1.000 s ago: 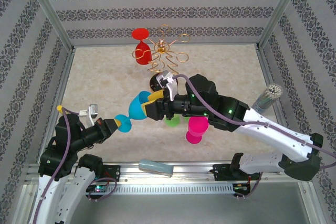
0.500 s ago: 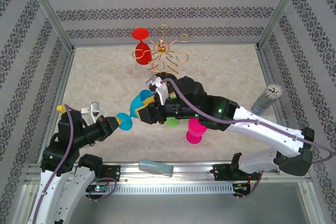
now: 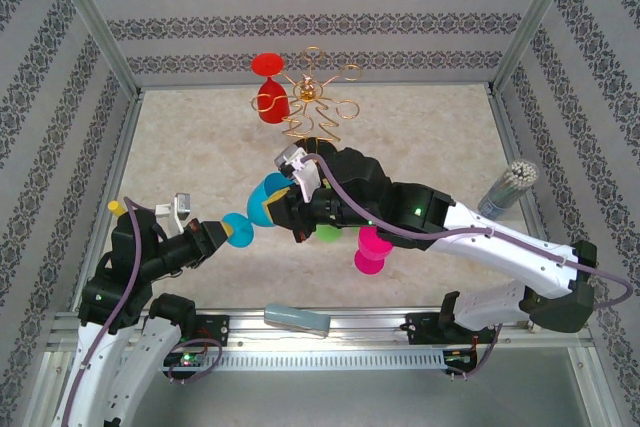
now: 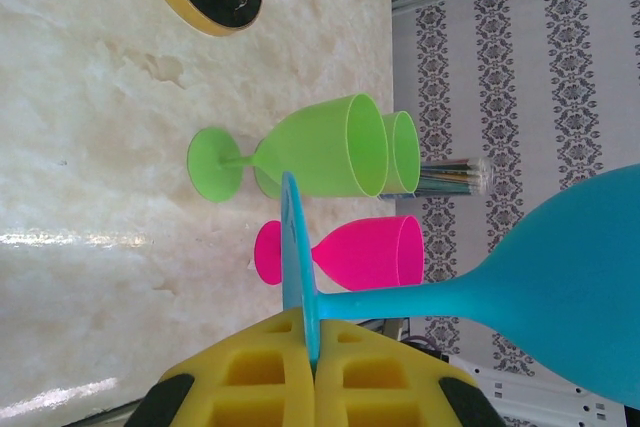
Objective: Take the wine glass off the wine glass rack
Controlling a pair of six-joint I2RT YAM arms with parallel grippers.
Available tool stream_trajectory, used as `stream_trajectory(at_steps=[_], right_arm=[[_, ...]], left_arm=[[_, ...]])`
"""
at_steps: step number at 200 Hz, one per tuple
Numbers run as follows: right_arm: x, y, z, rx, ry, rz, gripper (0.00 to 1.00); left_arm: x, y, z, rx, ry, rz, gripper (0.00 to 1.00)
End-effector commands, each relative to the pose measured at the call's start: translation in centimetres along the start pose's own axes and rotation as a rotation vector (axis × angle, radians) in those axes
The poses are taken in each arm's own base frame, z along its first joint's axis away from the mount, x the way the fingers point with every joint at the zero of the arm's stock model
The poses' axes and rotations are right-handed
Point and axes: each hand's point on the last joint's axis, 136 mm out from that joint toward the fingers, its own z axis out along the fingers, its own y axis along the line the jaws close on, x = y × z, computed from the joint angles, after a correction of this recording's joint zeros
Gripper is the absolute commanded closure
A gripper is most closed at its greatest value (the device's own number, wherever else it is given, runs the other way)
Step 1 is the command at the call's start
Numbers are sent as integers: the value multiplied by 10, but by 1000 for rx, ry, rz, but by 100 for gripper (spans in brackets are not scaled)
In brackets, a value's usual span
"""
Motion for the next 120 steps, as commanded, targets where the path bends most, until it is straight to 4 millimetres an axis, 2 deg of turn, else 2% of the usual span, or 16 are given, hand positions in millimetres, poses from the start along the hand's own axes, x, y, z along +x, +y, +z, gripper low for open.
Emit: stream_trajectory(at_steps=[1,29,81,120], right_arm=[[-1,5,-6,6,-13,-17,100],[3,2,-4,30,-14,-22,100],[2,2,-9,48,-33,-29,100],[12,-8,-11,84,-37,-13,100]], left_arm=[[-12,-16,-5,47,-52,38,100],[-14,-19,-5,46,-51,35,97],[-17,-22,-8,52,-73,28,79],[-19,-18,-8,35,-85,35,71]])
